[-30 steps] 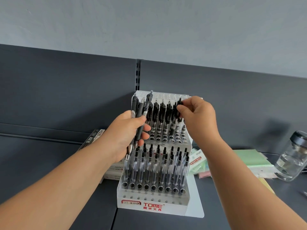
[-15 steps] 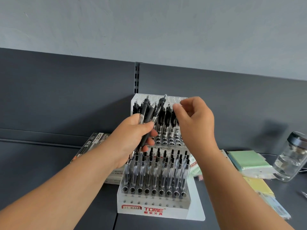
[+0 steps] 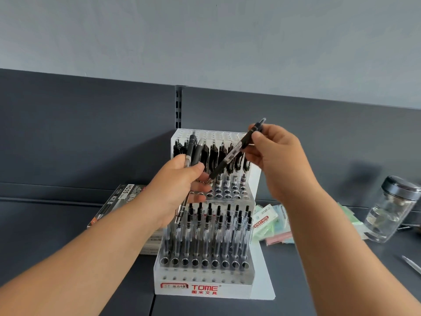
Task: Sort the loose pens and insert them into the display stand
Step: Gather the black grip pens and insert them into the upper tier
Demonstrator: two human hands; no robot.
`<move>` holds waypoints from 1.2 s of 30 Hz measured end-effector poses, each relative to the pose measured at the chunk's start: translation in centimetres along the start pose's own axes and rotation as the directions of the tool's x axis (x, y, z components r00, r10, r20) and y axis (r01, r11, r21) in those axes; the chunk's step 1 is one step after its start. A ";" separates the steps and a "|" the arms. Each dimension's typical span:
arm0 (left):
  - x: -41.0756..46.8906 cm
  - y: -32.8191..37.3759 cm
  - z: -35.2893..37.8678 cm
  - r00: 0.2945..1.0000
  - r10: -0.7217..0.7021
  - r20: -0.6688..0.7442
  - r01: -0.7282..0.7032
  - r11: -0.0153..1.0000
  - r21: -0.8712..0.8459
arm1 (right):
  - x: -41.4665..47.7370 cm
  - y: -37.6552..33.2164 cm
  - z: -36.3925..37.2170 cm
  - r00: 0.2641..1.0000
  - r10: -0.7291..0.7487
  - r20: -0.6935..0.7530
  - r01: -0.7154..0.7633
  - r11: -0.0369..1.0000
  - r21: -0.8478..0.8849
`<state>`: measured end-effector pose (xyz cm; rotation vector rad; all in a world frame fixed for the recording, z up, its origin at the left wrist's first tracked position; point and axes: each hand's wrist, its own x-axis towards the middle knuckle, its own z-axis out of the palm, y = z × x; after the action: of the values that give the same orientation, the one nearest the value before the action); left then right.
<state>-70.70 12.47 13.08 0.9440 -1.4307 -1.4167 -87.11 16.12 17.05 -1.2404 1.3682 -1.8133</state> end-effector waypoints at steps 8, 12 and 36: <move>0.2 0.2 -0.1 1.000 -0.001 -0.024 0.003 0.998 0.063 | 0.8 0.2 -0.8 0.948 -0.312 -0.064 0.254 0.861 -0.440; 0.1 0.1 -0.3 1.000 0.025 0.002 -0.025 0.985 0.171 | 0.9 1.3 -0.5 0.957 -0.289 -0.019 0.237 0.820 -0.521; -1.1 0.8 1.0 0.974 -0.033 0.226 0.033 0.999 0.005 | -1.9 2.8 1.6 0.984 0.025 0.177 -0.004 0.993 -0.120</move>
<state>-71.26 13.87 13.81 0.8309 -1.5880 -1.5889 -85.12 16.10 13.90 -1.4142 1.3971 -1.5879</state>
